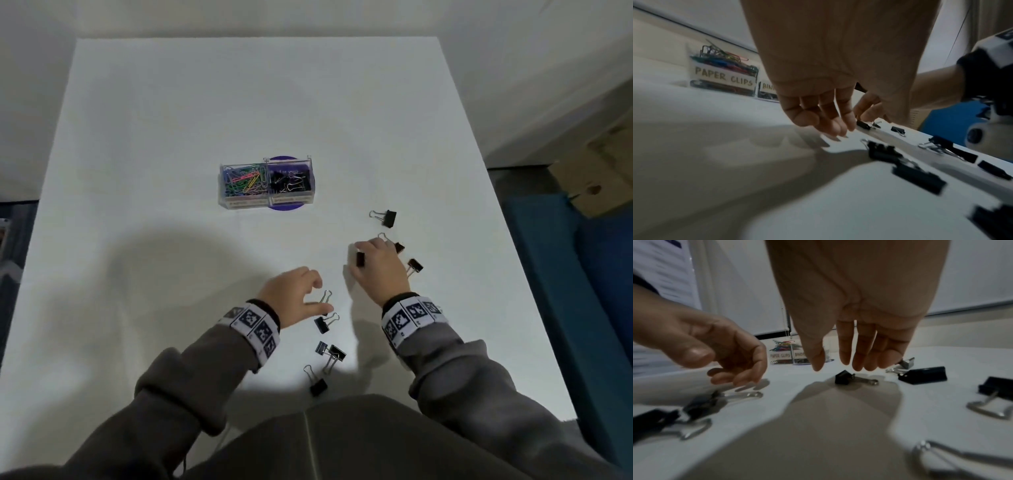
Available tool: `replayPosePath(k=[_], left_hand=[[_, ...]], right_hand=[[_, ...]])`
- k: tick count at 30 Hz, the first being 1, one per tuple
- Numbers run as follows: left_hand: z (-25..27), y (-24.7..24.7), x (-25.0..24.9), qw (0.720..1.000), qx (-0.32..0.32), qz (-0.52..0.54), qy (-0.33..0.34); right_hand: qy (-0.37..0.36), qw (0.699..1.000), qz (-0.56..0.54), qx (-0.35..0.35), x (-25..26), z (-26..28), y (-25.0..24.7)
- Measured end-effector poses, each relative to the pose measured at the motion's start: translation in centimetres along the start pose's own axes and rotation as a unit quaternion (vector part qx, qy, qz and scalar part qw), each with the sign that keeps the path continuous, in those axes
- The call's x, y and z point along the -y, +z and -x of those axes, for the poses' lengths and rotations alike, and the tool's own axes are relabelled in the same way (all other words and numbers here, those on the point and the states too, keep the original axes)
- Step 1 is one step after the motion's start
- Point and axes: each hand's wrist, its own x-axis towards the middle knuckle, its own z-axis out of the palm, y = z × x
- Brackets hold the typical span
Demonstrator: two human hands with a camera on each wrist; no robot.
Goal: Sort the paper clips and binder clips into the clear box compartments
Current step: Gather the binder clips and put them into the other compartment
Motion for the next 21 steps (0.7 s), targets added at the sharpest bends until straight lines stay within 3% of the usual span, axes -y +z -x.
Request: replayPosePath(k=[6, 8, 11, 15, 17, 21], left_hand=[[0.4, 3.4, -0.9, 0.996, -0.052, -0.070, -0.017], [0.3, 3.7, -1.1, 0.996, -0.052, -0.072, -0.014], [0.2, 3.3, -1.1, 0.998, -0.064, 0.006, -0.029], [0.4, 2.4, -0.7, 0.990, -0.101, 0.093, -0.033], [0.5, 2.1, -0.6, 0.988, -0.106, 0.103, -0.036], [0.4, 1.7, -0.8, 0.985, -0.105, 0.127, -0.050]], right_hand=[[-0.069, 0.992, 0.108, 0.003, 1.0, 1.4, 0.2], [-0.048, 0.995, 0.084, 0.011, 0.9, 1.8, 0.0], [-0.002, 0.998, 0.051, 0.042, -0.3, 2.2, -0.1], [-0.007, 0.997, 0.029, 0.072, -1.4, 2.5, -0.4], [0.007, 0.998, 0.013, 0.053, -1.8, 2.5, -1.0], [0.031, 0.997, -0.025, -0.059, -2.9, 1.9, -2.6]])
